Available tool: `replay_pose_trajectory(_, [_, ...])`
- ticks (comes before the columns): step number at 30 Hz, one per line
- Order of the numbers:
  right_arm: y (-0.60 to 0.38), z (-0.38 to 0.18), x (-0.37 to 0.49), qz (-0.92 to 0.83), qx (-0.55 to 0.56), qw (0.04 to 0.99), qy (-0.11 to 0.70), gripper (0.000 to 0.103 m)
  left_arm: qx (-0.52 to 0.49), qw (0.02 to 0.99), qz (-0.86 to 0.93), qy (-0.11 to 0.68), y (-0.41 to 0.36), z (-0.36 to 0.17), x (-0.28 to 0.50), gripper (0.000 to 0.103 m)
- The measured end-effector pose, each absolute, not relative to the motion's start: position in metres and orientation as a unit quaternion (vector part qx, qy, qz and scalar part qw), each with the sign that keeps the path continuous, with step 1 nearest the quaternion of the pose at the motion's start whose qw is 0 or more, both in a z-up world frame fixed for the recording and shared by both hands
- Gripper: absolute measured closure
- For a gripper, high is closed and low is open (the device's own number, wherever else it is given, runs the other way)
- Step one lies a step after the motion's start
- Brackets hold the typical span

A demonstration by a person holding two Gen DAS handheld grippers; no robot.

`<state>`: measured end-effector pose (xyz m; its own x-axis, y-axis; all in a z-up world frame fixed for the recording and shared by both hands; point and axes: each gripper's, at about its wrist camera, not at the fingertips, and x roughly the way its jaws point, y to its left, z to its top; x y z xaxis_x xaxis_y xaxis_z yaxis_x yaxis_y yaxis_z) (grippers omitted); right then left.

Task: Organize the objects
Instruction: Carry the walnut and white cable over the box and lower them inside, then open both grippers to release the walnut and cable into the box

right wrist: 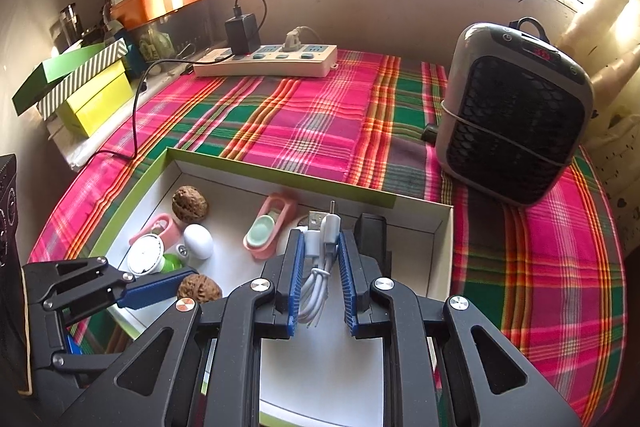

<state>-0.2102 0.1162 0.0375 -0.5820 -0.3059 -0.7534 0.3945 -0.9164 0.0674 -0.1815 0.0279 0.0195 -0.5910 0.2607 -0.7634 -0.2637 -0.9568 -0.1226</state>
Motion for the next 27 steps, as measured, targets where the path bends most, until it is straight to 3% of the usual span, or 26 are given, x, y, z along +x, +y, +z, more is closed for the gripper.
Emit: replay_pose_trajectory(27, [0.1133, 0.0297, -0.2129, -0.884, 0.421, 0.197, 0.051, 0.084, -0.432, 0.148, 0.89, 0.0, 0.0288, 0.0165, -0.1823, 0.075])
